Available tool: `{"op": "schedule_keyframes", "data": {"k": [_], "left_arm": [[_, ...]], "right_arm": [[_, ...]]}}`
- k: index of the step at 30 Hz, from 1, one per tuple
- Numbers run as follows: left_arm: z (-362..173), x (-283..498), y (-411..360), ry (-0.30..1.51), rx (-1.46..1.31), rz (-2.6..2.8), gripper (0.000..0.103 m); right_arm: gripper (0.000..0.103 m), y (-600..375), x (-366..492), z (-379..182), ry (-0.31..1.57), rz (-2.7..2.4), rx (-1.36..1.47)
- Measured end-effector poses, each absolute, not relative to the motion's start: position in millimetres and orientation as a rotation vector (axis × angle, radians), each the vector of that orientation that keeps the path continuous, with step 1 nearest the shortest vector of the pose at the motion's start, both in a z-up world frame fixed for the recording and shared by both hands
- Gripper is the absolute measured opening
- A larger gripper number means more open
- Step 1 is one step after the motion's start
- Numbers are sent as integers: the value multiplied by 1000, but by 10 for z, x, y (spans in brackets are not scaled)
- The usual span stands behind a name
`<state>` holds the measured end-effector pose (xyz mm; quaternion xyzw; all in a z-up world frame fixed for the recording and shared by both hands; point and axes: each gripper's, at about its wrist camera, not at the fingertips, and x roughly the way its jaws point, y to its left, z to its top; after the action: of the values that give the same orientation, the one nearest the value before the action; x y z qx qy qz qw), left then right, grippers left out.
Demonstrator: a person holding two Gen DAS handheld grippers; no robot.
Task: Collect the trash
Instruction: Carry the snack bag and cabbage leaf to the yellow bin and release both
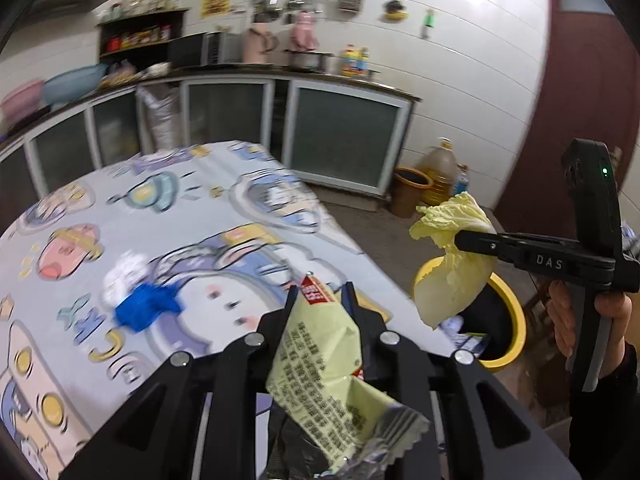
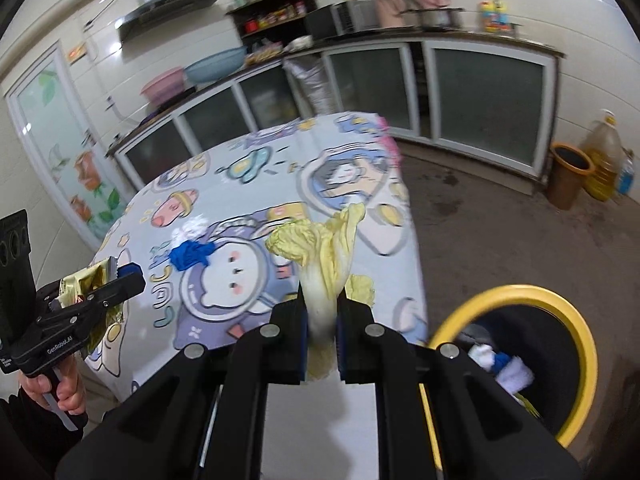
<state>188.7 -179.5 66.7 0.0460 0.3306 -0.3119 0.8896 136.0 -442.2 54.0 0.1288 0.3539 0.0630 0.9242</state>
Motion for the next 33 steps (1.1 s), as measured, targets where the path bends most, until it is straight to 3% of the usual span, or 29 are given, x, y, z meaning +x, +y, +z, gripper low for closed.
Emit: {"op": "schedule_keyframes", "data": {"k": [17,33], "left_arm": [[545,1788,-3328,679,234,-891,20],[225,1708,-4131,711,304,-970,20]], "right_arm": [[11,-5523,581,279,677,-162,357],[11,-6025,341,-335,750,-305,453]]}}
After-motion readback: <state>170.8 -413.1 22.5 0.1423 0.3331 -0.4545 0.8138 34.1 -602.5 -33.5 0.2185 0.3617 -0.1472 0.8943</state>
